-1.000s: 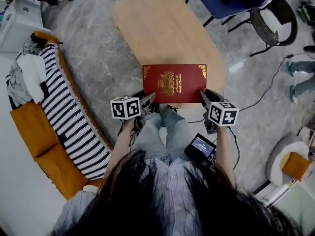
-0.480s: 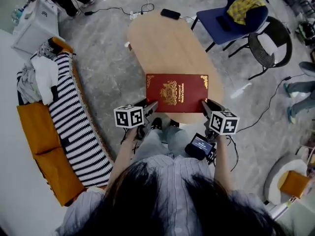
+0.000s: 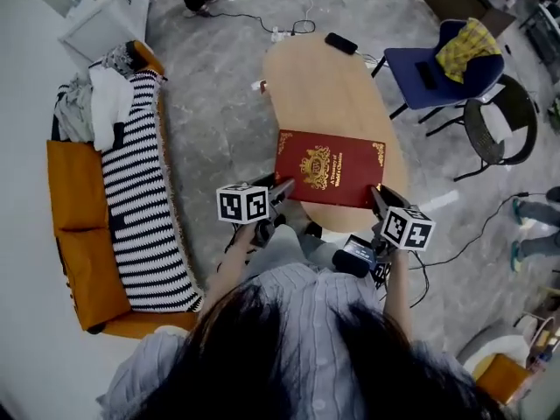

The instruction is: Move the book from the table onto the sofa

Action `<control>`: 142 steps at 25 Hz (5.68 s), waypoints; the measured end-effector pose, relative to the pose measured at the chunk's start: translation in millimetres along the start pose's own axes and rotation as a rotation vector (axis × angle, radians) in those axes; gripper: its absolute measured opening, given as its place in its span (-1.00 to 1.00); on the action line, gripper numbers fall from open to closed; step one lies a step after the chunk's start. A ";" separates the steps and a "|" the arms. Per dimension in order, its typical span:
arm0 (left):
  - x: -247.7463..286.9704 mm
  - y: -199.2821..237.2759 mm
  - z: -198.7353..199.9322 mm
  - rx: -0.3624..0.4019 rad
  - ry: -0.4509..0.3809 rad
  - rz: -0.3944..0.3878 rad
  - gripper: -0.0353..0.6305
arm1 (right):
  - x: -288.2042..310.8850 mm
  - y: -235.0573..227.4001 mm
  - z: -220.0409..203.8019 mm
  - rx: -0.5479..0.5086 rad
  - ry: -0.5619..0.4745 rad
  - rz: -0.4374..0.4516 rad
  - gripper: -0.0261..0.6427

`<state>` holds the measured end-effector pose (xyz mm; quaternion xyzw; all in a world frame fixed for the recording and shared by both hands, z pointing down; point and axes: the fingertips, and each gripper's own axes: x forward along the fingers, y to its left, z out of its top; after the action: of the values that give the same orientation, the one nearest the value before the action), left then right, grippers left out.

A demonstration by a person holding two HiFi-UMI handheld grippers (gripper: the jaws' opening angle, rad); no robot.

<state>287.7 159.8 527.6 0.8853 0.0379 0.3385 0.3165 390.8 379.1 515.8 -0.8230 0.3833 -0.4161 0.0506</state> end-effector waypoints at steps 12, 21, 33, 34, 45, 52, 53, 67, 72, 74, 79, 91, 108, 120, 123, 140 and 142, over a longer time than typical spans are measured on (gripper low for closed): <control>-67.5 56.0 14.1 -0.101 -0.142 0.133 -0.18 | 59.8 77.6 27.8 -0.147 0.067 0.152 -0.58; -146.6 122.9 30.2 -0.147 -0.221 0.202 -0.18 | 108.1 177.7 30.6 -0.217 0.115 0.242 -0.58; -260.5 220.0 11.2 -0.240 -0.328 0.280 -0.18 | 163.8 321.8 -0.2 -0.333 0.198 0.331 -0.58; -270.5 228.0 8.7 -0.245 -0.338 0.287 -0.18 | 168.7 334.7 -3.1 -0.346 0.203 0.340 -0.58; -390.6 308.9 -33.6 -0.334 -0.442 0.397 -0.18 | 207.7 477.3 -58.4 -0.466 0.283 0.456 -0.58; -431.9 328.8 -65.9 -0.408 -0.509 0.453 -0.18 | 220.5 532.9 -81.1 -0.574 0.323 0.512 -0.58; -436.8 332.1 -70.3 -0.418 -0.515 0.459 -0.18 | 223.5 540.5 -84.1 -0.589 0.328 0.520 -0.58; -480.9 373.9 -89.1 -0.545 -0.600 0.546 -0.18 | 264.0 623.4 -101.6 -0.728 0.405 0.618 -0.58; -491.2 403.8 -95.1 -0.607 -0.604 0.586 -0.18 | 295.5 655.3 -113.4 -0.776 0.461 0.654 -0.58; -494.4 417.3 -95.9 -0.639 -0.610 0.601 -0.18 | 310.9 668.7 -117.2 -0.798 0.487 0.667 -0.58; -513.8 460.1 -86.9 -0.712 -0.638 0.639 -0.18 | 355.6 721.1 -120.3 -0.853 0.548 0.714 -0.58; -556.4 561.6 -65.0 -0.869 -0.651 0.707 -0.18 | 452.9 843.1 -132.3 -0.980 0.687 0.816 -0.58; -525.7 660.3 -141.0 -1.162 -0.602 0.676 -0.19 | 555.5 885.5 -238.9 -1.197 0.933 0.894 -0.60; -519.0 736.7 -194.5 -1.203 -0.510 0.725 -0.21 | 620.4 894.8 -318.3 -1.224 0.995 0.889 -0.60; -510.7 754.5 -210.8 -1.218 -0.478 0.723 -0.21 | 638.0 890.9 -339.2 -1.235 1.001 0.883 -0.60; -511.2 776.4 -221.9 -1.256 -0.517 0.734 -0.26 | 659.6 891.2 -396.0 -1.394 0.911 0.952 -0.56; -510.7 759.9 -207.9 -1.229 -0.568 0.700 -0.26 | 649.8 891.6 -386.2 -1.343 0.926 0.956 -0.56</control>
<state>-345.9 -478.2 797.7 0.5632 -0.5233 0.1384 0.6244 -179.9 -592.3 827.6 -0.1887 0.8214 -0.3290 -0.4259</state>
